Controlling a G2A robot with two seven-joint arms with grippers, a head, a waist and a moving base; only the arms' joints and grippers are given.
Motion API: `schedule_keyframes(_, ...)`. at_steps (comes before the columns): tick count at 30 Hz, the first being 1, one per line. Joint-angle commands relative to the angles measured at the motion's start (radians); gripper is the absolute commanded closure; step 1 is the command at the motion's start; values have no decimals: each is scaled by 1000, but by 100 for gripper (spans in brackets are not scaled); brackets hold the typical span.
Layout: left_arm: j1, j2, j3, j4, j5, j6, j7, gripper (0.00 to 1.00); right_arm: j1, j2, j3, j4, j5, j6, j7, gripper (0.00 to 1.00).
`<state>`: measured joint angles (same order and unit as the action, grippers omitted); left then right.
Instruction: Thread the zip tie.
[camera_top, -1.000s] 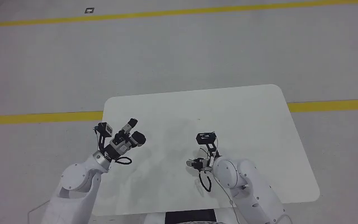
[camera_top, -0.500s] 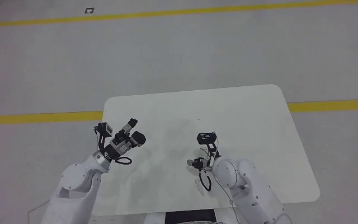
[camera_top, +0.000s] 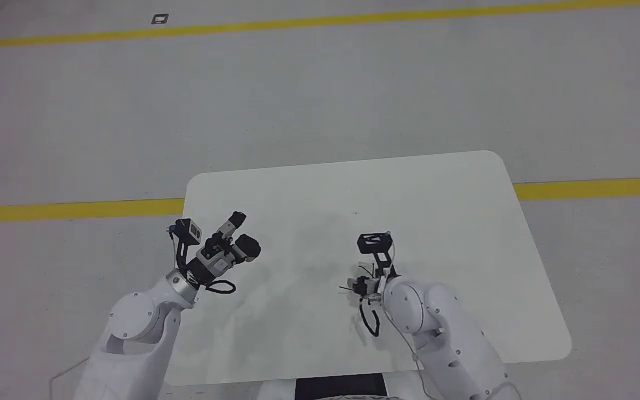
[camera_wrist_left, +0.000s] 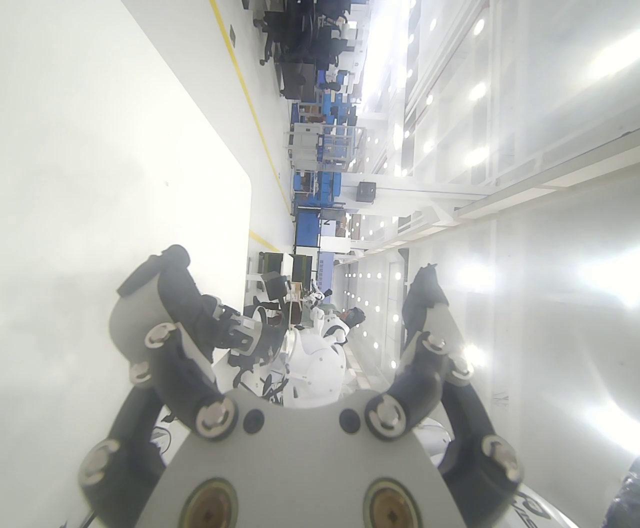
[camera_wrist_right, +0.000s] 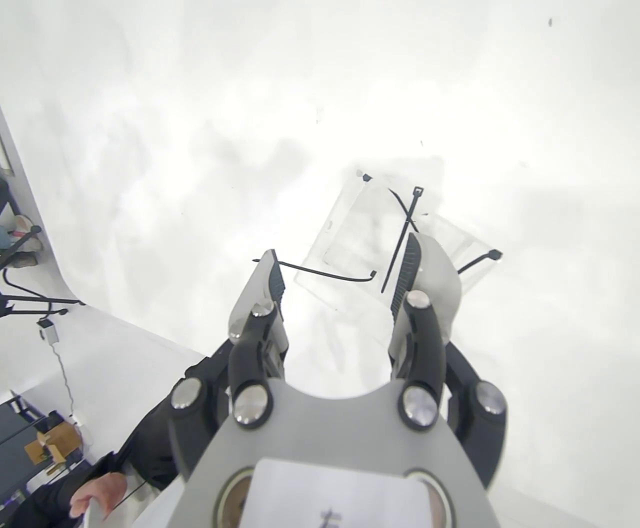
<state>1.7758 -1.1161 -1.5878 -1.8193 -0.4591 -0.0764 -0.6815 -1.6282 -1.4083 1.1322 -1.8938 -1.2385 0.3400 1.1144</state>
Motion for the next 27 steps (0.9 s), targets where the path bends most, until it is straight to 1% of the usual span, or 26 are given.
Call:
schedule_keyframes(1,0,0,0,0,0,0,0,0,-2,-4,1,-3,-18,0,5,55)
schedule_keyframes(6,0,0,0,0,0,0,0,0,-10,-18,1,-6,-67,0,16,58)
schedule_keyframes(14,0,0,0,0,0,0,0,0,-16,-40,1,7,-105,0,28,65)
schedule_keyframes(22,0,0,0,0,0,0,0,0,-20,-63,-3,17,-164,0,37,68)
schedule_keyframes(27,0,0,0,0,0,0,0,0,-22,-77,0,28,-177,0,43,69)
